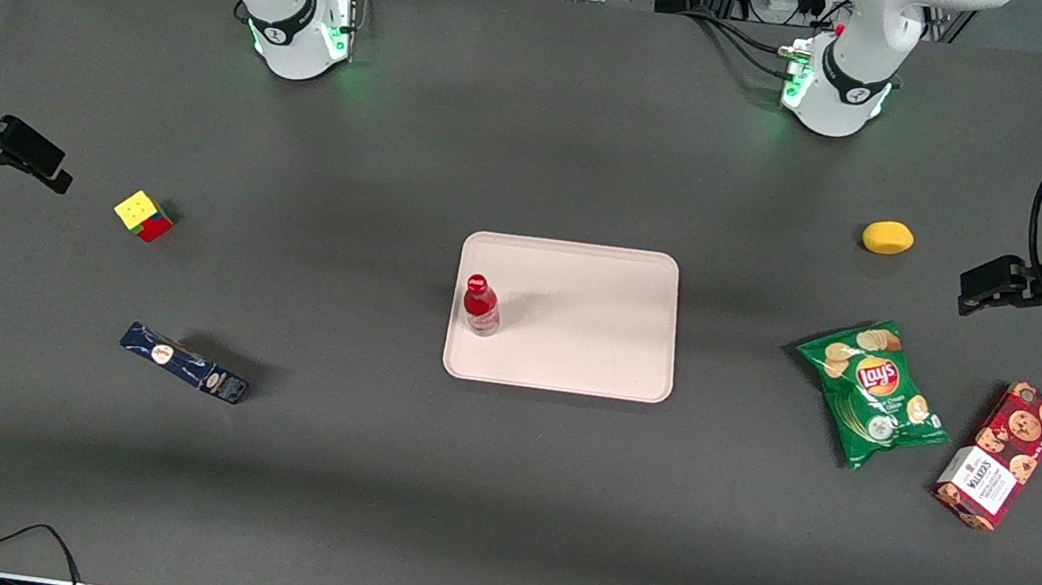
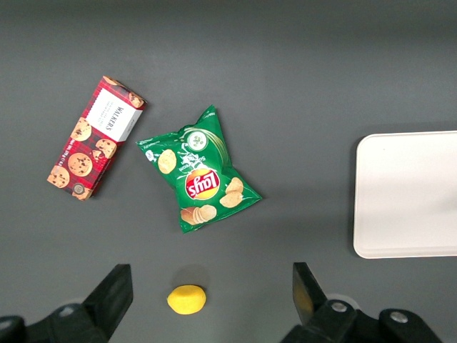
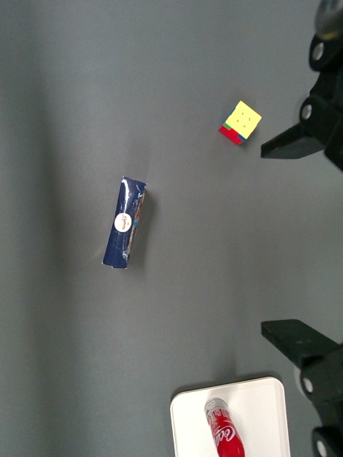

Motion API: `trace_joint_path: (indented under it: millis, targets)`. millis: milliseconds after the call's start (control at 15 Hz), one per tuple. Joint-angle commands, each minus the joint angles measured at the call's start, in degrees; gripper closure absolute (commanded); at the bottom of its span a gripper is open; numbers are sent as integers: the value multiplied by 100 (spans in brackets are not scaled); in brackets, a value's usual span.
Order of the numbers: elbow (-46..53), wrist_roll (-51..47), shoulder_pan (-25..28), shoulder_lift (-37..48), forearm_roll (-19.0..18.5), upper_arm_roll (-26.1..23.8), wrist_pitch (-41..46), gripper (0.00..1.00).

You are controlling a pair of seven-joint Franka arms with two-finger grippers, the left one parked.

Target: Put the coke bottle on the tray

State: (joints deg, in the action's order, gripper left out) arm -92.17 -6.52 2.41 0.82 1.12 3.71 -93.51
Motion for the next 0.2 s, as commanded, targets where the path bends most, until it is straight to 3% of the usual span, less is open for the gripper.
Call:
trace_joint_path:
  millis: [0,133]
  targets:
    - [-55,195,-21,49,134,25,-45,0]
    - [-55,195,-21,49,134,25,-27,0]
